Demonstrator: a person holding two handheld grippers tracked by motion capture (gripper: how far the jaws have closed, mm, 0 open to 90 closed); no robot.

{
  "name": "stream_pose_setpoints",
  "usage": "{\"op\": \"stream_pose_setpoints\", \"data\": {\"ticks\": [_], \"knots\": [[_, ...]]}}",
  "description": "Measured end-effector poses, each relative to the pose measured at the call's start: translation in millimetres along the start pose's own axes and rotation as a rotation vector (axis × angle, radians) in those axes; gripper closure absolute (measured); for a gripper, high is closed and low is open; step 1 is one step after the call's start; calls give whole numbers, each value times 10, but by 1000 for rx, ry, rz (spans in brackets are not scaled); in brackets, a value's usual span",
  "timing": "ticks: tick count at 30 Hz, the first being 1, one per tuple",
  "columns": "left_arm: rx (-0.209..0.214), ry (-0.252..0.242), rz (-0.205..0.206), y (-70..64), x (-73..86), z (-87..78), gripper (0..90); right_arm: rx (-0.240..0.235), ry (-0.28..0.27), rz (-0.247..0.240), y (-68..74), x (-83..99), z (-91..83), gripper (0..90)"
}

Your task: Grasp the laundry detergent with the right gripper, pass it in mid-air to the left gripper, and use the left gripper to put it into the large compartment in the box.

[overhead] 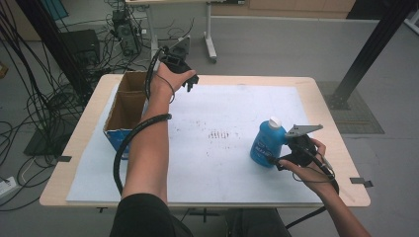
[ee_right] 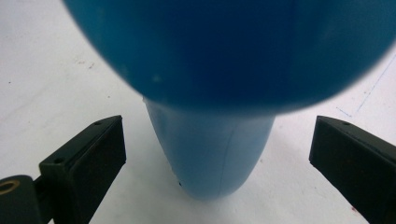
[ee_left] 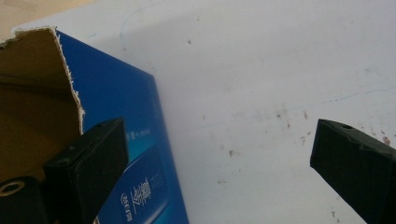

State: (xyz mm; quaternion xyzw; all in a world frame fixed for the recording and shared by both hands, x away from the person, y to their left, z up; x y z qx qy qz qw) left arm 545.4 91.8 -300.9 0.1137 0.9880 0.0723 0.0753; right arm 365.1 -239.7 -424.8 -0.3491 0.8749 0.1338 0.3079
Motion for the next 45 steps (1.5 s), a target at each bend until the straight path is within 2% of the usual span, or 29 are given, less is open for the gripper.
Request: {"op": "stream_pose_setpoints", "data": {"ticks": [16, 45], "knots": [[0, -6, -8, 8, -2, -16, 49, 25, -45, 16, 26, -16, 61, 32], [-6, -7, -4, 19, 7, -54, 48, 33, -69, 13, 58, -46, 50, 32]]}}
Point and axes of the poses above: each handheld gripper's, and its own axes: z roughly forward along the jaws, x roughly out of its underside, y roughly to its left, the point moved 6 cm from there along z, roughly forward along the jaws, and after that the axes turned 7 degrees about y, right-handed, at the moved point
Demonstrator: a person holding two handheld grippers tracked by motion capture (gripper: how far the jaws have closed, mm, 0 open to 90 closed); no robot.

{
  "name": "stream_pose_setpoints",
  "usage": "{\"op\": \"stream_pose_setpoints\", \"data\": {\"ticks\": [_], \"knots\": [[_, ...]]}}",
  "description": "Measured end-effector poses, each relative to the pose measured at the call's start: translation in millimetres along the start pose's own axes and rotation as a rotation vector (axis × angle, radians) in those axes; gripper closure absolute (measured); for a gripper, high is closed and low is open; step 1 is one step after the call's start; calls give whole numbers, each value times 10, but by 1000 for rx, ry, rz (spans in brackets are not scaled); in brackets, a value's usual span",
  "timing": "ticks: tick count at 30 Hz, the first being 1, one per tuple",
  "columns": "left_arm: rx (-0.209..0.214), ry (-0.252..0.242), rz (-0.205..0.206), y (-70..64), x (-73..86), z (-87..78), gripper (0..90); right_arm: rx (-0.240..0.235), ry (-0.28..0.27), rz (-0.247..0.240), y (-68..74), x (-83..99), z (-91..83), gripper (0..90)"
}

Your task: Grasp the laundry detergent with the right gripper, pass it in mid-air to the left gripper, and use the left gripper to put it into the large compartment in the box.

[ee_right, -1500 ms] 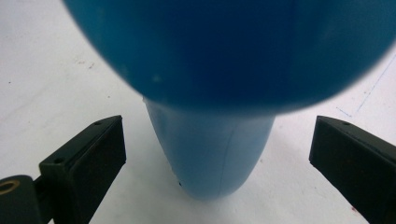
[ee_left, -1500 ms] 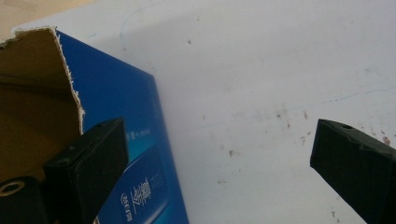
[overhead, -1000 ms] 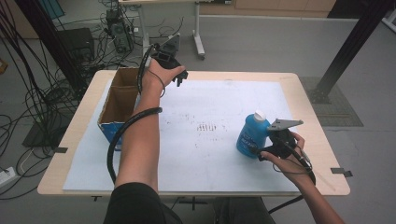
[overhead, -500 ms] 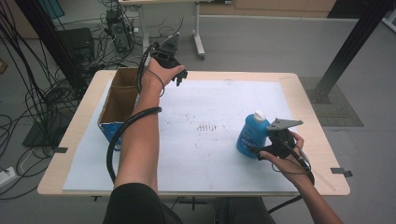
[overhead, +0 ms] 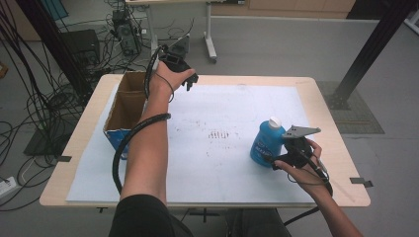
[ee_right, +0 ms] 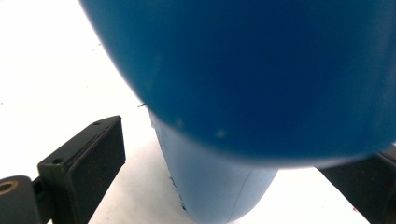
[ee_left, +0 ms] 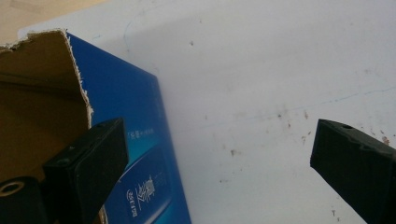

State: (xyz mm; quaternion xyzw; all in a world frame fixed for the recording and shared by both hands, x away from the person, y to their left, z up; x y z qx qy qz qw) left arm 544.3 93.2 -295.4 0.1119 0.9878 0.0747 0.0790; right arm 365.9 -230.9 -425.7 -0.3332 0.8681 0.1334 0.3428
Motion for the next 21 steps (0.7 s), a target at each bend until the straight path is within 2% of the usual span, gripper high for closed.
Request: {"op": "stream_pose_setpoints", "data": {"ticks": [21], "knots": [[-2, -8, 5, -33, -22, -50, 48, 0, -6, -3, 1, 4, -19, 31]]}}
Point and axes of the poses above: each handheld gripper's, and its own axes: z roughly forward along the jaws, x roughly out of its underside, y roughly to its left, the point moved 6 cm from there along z, roughly forward along the jaws, and after that the axes turned 7 degrees about y, right-handed, at the moved point
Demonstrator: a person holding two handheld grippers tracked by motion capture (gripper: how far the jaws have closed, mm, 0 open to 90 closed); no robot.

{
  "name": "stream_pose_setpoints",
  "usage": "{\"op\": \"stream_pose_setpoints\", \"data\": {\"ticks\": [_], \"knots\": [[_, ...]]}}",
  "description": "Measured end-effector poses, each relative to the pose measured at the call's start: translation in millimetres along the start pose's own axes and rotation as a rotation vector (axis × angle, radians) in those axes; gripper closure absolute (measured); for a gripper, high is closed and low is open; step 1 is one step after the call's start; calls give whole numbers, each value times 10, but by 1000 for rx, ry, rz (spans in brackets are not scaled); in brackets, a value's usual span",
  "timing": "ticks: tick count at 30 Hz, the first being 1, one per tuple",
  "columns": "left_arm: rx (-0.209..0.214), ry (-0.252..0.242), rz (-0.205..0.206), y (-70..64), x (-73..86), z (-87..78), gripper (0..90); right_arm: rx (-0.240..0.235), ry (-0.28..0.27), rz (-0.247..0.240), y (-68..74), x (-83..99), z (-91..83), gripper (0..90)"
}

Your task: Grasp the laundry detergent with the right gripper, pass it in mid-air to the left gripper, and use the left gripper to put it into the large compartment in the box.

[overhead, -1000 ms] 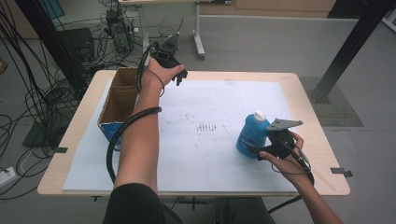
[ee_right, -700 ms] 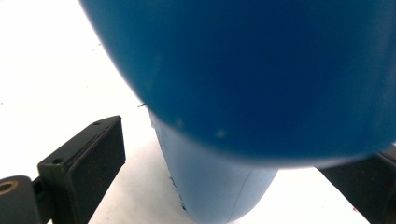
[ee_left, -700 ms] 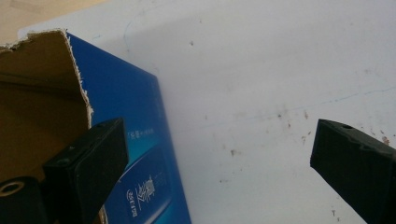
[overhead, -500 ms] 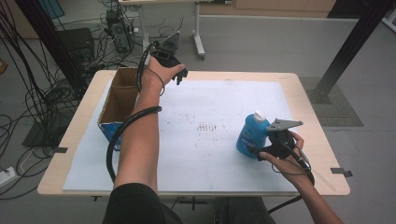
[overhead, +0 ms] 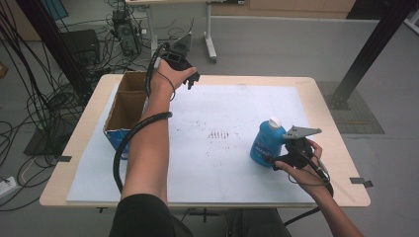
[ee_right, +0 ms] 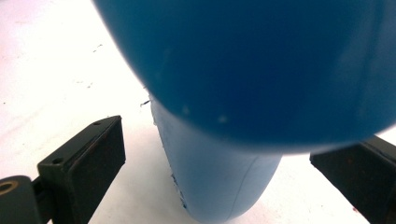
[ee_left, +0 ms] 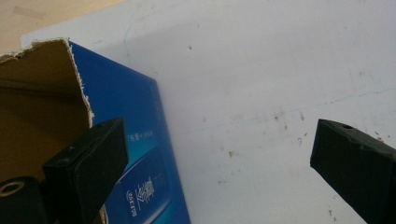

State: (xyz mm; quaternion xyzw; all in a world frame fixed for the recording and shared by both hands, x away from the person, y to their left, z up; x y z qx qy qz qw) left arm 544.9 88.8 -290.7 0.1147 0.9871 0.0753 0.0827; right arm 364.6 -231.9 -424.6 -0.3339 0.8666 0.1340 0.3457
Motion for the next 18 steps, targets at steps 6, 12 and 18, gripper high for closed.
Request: {"op": "stream_pose_setpoints", "data": {"ticks": [6, 12, 18], "knots": [[0, 0, 6, 2, -8, -15, 48, 2, -4, 1, -3, -3, -3, 31], [2, -6, -1, 0, -11, -17, 48, 3, -4, 1, 0, -7, 0, 31], [2, -3, 0, 12, -6, -14, 48, 2, -6, -1, 11, -10, 4, 31]]}}
Point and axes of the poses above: each handheld gripper's, and its own axes: z roughly forward along the jaws, x roughly out of its underside, y roughly to its left, the point moved 6 cm from there along z, roughly forward along the jaws, and after that the axes turned 7 degrees about y, right-handed, at the moved point
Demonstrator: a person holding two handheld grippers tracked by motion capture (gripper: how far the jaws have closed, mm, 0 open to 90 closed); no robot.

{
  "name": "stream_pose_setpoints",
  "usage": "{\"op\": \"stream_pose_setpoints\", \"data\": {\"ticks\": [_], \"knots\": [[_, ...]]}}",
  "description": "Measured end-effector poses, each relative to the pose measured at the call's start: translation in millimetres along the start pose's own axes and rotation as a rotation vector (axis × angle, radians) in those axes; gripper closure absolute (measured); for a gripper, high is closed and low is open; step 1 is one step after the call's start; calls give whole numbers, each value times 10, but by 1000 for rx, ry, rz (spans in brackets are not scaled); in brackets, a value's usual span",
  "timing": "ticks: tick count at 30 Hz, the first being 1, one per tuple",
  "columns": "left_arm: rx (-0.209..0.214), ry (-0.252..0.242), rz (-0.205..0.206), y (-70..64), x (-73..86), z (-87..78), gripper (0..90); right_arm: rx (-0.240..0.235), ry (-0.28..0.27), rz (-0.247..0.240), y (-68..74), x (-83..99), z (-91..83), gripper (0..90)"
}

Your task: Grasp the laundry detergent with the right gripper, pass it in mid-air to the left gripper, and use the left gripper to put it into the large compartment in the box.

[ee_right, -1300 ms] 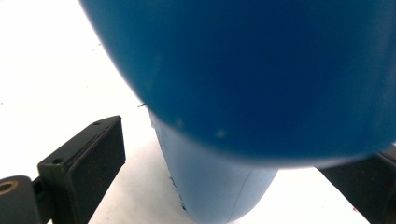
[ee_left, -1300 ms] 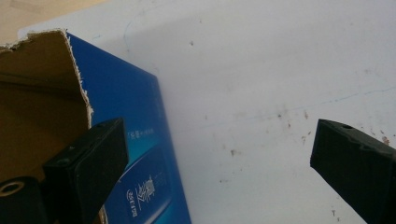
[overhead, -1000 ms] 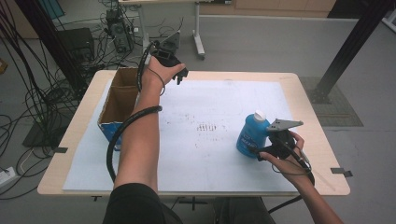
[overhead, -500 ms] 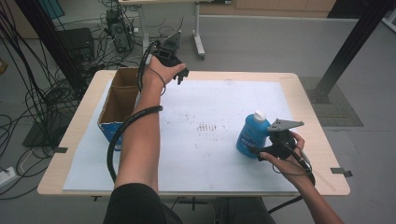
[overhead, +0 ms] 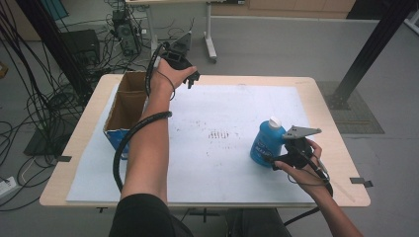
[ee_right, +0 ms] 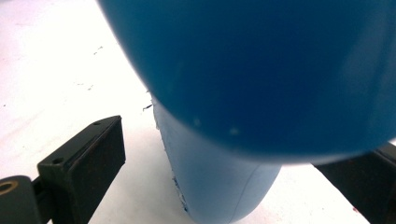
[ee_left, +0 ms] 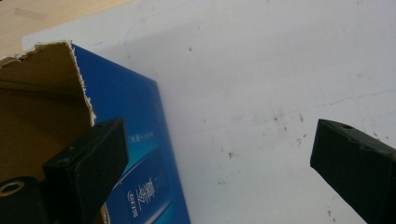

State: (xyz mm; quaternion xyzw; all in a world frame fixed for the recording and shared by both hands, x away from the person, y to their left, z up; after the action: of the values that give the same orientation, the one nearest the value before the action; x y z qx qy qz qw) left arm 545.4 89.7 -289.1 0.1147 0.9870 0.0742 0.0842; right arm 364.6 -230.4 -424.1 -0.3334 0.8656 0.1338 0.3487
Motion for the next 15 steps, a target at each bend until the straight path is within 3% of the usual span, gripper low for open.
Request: {"op": "stream_pose_setpoints", "data": {"ticks": [15], "knots": [[1, -1, -3, 8, 0, -4, 48, -1, -5, 0, 13, -8, 10, 31]]}}
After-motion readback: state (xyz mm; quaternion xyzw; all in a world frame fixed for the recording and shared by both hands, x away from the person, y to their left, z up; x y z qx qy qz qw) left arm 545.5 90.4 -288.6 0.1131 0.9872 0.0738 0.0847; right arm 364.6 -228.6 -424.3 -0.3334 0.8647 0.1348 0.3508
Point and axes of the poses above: each handheld gripper's, and its own axes: z roughly forward along the jaws, x roughly out of its underside, y roughly to its left, the point moved 6 cm from there along z, roughly forward along the jaws, and after that the axes turned 7 degrees about y, right-handed, at the moved point
